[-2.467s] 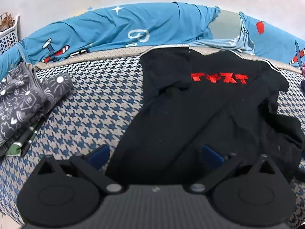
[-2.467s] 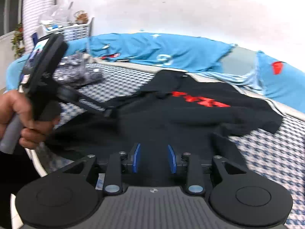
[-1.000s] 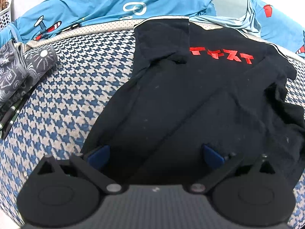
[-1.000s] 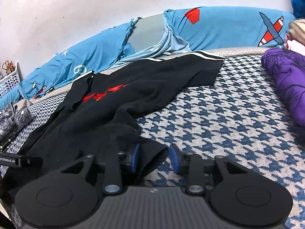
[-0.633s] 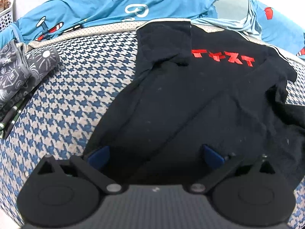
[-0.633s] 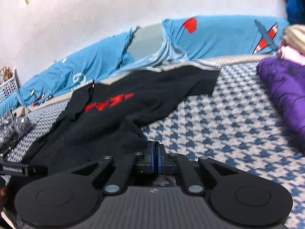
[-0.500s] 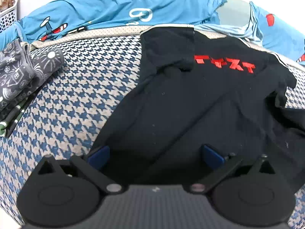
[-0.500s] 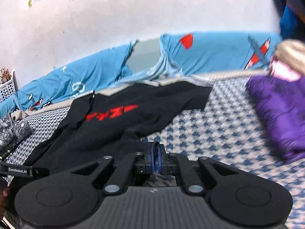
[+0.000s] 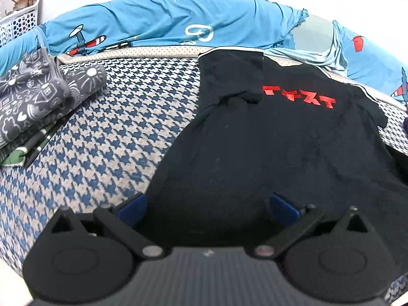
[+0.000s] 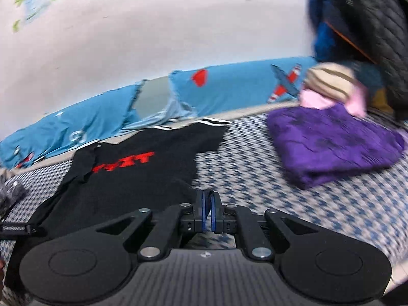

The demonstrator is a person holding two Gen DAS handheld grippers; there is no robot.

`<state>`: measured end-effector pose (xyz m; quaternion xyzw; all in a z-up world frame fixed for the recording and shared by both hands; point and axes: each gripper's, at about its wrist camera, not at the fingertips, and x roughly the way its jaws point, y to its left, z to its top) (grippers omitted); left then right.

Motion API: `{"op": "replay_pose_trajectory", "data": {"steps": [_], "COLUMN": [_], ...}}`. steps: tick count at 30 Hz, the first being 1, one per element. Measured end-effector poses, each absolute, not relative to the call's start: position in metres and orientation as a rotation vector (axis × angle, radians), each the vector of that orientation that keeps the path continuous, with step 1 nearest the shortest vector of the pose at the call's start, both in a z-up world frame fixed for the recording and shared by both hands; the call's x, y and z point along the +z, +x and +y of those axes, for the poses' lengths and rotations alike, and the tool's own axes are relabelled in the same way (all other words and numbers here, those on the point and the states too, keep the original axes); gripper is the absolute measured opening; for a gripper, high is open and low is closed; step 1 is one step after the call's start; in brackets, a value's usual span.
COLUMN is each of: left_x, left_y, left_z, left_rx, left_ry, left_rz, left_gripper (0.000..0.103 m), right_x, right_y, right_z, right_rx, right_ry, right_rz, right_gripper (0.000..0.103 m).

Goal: Fold clothes

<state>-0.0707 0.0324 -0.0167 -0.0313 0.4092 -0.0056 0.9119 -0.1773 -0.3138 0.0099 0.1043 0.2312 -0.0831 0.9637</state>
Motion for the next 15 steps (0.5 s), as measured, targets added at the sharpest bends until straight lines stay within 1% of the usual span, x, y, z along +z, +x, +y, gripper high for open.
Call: {"op": "replay_pose_trajectory", "data": {"steps": [7,12,15], "left_x": [-0.016,-0.016,-0.016], "left_y": [-0.084,-0.094,-0.100], "left_z": [0.033,0.030,0.027], "left_rx": [-0.016,-0.036,-0.050], "left_ry": [-0.082,-0.078,-0.074], "left_rz": [0.844,0.846,0.847], "left_gripper": [0.103,0.103,0.103], "right_x": [0.012,0.002,-0.001], "right_y": [-0.192,-0.188,-0.189], "right_z": [-0.327,-0.332,-0.331], "right_rx": [-0.244,-0.321,-0.314], "right_ry": [0.239,0.212,0.204], "right_rz": [0.453,0.506,0.526], "right_gripper": [0.006,0.006,0.008]}}
